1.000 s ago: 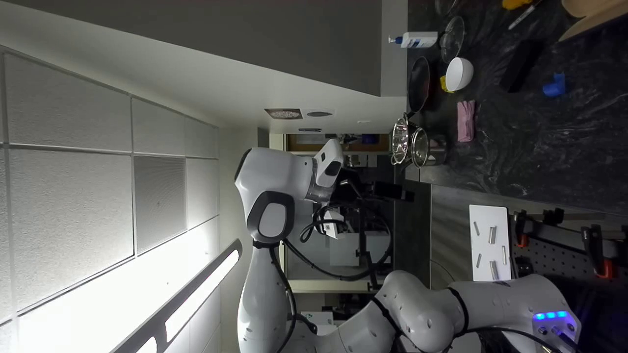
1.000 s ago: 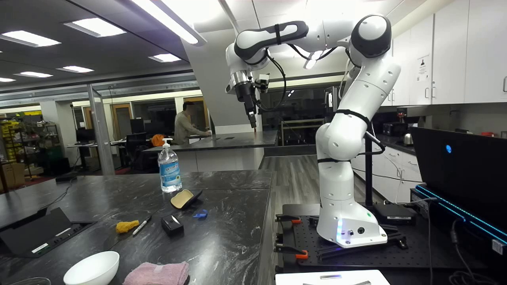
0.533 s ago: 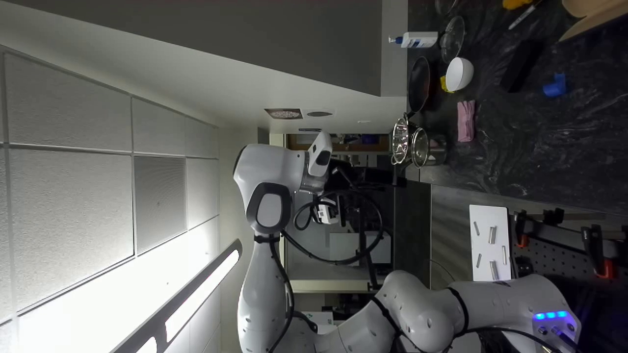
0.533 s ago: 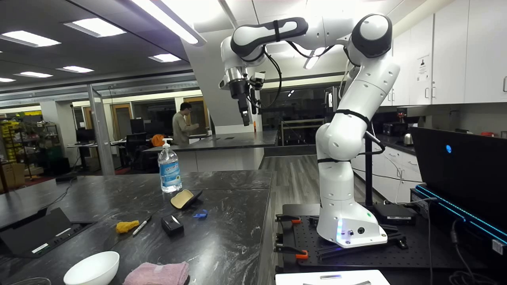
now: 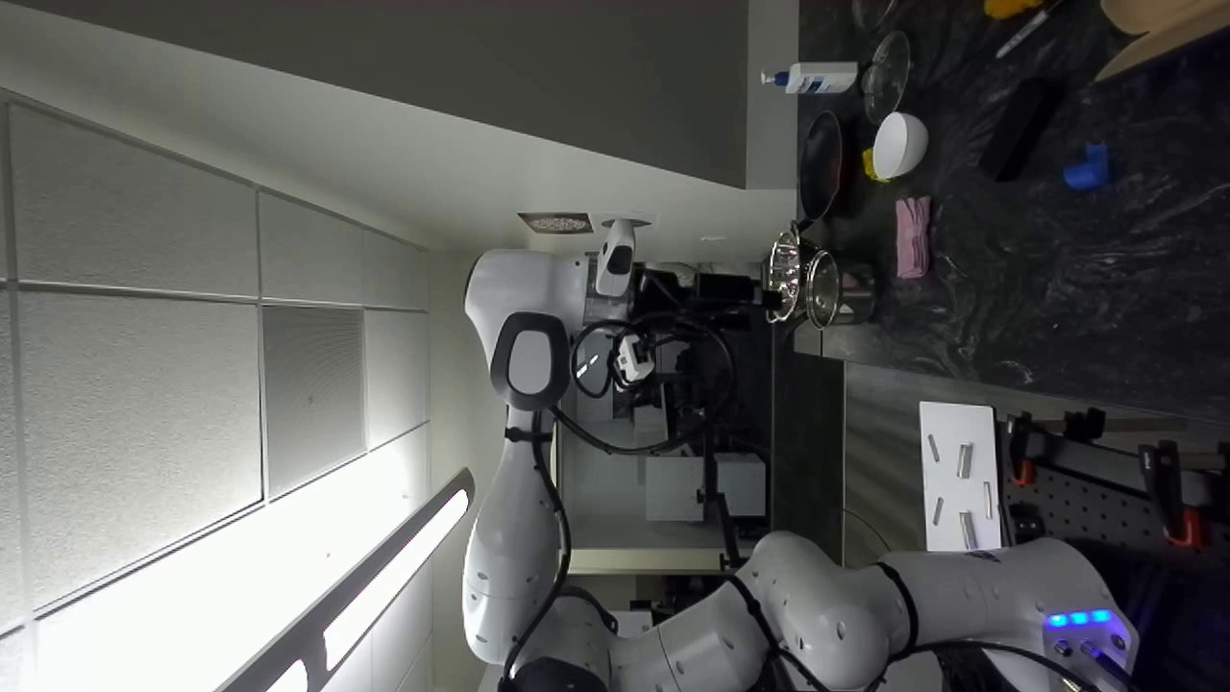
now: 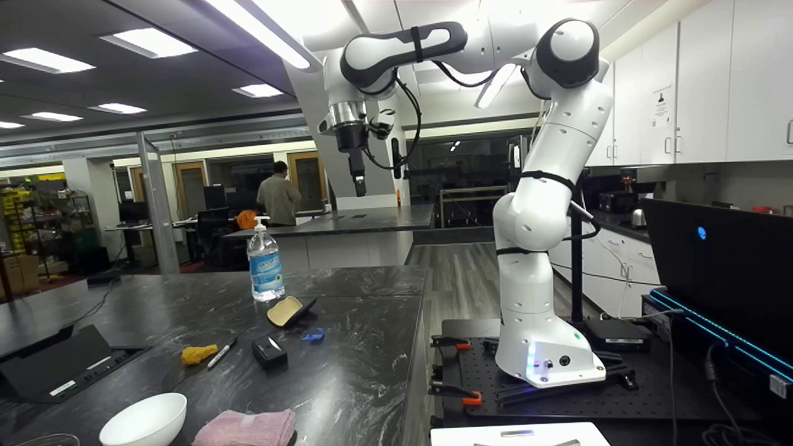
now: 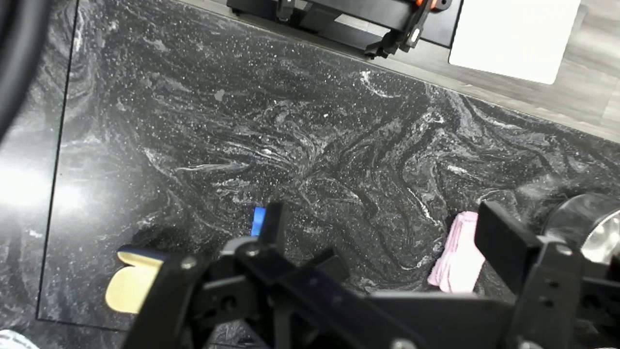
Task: Move the black eraser forwards.
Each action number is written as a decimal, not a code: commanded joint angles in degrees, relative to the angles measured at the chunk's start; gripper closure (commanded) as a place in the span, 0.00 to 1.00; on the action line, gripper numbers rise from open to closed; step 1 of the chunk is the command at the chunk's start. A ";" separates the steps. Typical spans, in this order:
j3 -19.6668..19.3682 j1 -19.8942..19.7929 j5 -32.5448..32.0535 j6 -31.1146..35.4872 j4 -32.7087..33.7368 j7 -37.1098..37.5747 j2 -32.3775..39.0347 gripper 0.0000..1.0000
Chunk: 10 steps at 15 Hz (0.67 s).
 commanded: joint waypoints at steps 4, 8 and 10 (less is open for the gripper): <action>1.75 0.86 2.34 2.44 8.23 -0.10 10.80 0.00; 3.26 1.07 4.95 3.16 12.99 0.63 17.59 0.00; 4.52 1.08 5.80 3.15 15.33 1.38 21.22 0.00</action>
